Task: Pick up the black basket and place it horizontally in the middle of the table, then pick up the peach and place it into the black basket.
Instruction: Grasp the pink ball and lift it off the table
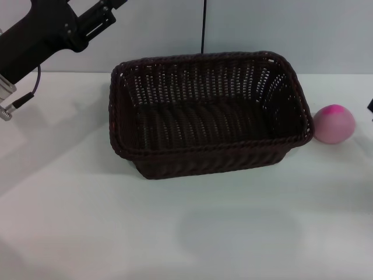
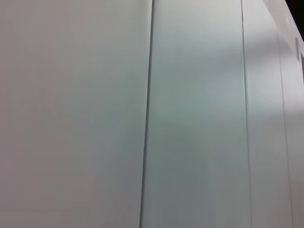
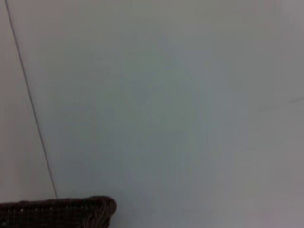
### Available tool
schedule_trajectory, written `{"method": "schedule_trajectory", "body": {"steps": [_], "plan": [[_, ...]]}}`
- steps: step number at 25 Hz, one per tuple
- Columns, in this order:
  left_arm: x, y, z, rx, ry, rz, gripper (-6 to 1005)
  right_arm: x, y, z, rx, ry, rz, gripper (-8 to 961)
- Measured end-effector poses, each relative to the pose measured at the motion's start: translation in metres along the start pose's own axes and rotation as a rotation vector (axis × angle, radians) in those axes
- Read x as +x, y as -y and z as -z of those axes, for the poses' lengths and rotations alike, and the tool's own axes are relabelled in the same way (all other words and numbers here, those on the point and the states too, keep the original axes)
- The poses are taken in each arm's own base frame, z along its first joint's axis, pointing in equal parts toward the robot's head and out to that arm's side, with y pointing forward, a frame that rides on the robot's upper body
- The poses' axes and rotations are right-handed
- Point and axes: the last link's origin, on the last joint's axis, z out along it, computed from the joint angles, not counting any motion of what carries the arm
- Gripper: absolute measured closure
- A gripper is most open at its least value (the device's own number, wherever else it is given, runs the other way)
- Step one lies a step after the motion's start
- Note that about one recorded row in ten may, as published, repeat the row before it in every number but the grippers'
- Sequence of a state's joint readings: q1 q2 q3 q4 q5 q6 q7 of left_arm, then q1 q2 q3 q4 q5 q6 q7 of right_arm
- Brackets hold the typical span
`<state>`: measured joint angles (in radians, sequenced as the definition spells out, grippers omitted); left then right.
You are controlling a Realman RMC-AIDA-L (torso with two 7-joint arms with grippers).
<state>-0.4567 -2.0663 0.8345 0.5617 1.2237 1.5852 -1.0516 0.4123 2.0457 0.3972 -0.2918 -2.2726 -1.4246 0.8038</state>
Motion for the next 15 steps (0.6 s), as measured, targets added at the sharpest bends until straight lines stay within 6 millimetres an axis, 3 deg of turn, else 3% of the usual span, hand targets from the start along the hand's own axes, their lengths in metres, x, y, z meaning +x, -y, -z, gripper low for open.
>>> {"method": "schedule_trajectory", "body": {"steps": [3,8,15], "plan": [[-0.001,0.0,-0.001,0.0,-0.001,0.005,336,0.002,-0.001,-0.004,-0.006,-0.023,0.009,266],[-0.001,0.0,-0.002,-0.001,-0.006,0.011,336,0.006,-0.007,-0.016,-0.039,-0.074,0.032,191],[-0.002,0.0,-0.005,0.0,-0.01,0.019,336,0.013,-0.017,-0.035,-0.079,-0.147,0.062,193]]}}
